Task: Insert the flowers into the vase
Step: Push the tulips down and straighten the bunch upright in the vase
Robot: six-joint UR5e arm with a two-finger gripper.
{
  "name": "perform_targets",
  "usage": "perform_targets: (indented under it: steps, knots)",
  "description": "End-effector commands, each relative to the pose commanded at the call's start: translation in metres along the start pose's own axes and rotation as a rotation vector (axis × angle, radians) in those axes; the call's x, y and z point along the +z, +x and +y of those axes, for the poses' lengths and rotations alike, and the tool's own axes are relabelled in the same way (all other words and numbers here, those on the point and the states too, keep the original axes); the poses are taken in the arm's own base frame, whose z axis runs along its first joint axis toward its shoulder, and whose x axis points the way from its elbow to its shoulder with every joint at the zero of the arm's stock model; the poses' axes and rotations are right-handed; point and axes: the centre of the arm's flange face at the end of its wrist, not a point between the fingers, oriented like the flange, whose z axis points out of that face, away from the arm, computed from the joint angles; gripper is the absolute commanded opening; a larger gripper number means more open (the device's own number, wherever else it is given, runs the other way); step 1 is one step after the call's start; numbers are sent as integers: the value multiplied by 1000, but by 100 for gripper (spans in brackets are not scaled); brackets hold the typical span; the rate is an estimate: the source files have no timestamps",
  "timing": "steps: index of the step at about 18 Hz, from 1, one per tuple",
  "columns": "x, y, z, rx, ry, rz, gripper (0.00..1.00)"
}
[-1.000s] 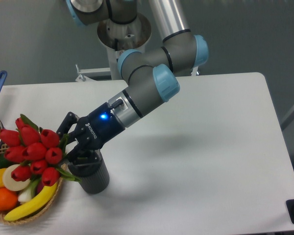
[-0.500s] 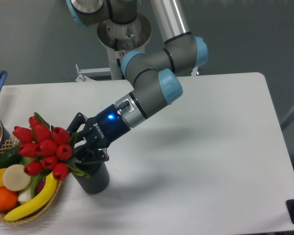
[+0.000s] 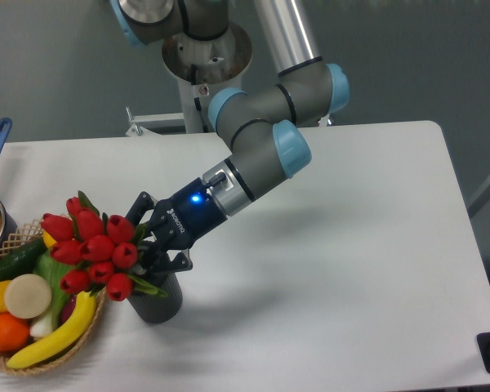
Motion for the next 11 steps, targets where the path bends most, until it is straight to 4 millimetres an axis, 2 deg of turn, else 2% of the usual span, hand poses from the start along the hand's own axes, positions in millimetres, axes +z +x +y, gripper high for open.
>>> perform_targets:
  steps: [11]
  knots:
    - [-11,-1,14,-25,-1,-18,41]
